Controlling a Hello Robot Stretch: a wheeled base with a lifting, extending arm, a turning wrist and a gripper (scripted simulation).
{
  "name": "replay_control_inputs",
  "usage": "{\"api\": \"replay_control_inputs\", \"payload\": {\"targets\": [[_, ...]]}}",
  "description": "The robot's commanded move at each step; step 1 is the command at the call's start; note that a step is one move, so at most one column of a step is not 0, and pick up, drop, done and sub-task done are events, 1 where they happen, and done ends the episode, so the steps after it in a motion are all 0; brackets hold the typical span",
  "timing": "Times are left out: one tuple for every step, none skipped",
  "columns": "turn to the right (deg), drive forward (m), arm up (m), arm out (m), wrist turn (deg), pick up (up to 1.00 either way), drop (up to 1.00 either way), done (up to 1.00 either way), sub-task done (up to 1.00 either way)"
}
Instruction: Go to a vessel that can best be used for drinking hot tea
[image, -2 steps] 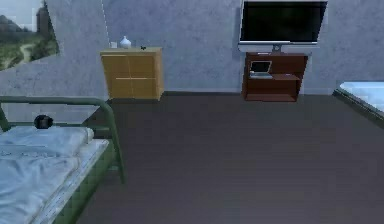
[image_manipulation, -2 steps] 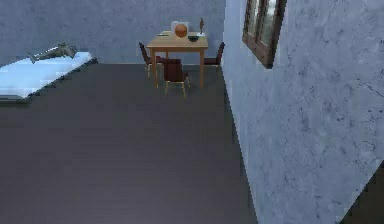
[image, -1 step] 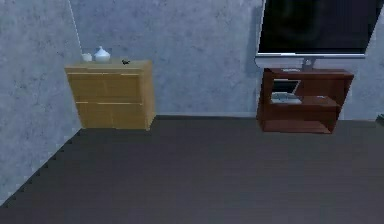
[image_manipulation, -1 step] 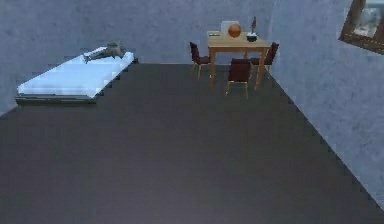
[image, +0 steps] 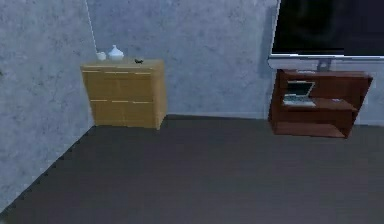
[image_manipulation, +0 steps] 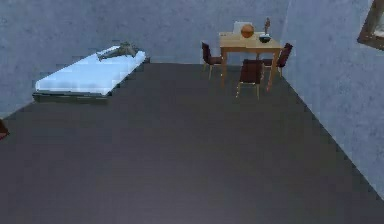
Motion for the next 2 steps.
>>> {"api": "replay_control_inputs", "payload": {"targets": [[0.0, 0.6, 0.0, 0.0, 0.0, 0.0, 0.0, 0.0, 0.0], [-36.0, 0.0, 0.0, 0.0, 0.0, 0.0, 0.0, 0.0, 0.0]]}}
